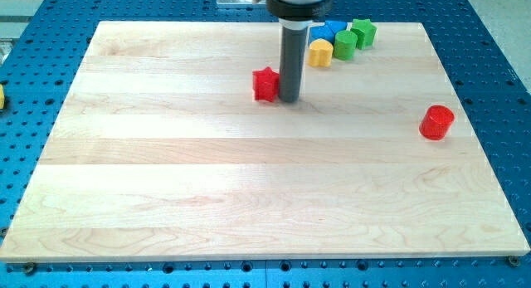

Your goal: Push the red circle into the green circle

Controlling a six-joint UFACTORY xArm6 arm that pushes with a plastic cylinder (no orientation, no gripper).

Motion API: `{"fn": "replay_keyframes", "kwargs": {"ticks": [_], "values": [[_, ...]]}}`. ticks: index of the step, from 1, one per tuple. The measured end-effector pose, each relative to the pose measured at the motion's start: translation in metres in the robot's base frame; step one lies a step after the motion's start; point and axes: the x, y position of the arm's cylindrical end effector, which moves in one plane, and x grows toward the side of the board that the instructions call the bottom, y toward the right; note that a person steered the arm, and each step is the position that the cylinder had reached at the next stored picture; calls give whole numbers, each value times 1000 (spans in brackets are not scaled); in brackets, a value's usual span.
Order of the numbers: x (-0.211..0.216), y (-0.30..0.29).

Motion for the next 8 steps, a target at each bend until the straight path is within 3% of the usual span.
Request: {"fn": "replay_keyframes", "kwargs": {"ticks": [1,2,3,5,7,8], "values": [[-28,89],[-40,232],[-13,308],[92,271],[95,123],[105,114]]}}
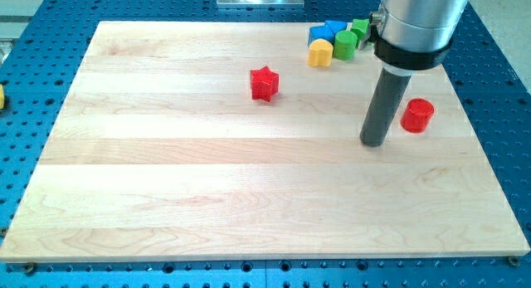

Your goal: Push the red circle into the green circle

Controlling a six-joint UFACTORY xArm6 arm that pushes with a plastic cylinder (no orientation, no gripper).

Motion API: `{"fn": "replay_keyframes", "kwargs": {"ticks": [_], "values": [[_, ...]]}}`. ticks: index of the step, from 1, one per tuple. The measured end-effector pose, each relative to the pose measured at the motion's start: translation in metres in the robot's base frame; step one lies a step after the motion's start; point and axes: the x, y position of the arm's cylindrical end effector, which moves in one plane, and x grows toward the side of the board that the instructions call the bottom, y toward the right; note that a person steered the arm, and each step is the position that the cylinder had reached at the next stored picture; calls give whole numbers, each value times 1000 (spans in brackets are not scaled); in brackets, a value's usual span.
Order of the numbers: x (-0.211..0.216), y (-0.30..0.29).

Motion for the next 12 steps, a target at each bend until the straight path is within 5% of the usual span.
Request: {"fn": "replay_keyframes", "kwargs": {"ticks": [1,2,4,6,7,9,10,12], "values": [[25,52],[-11,120],[-69,36],[-1,37],[-23,6],[-144,7],[-153,-3],[-46,-171]]}}
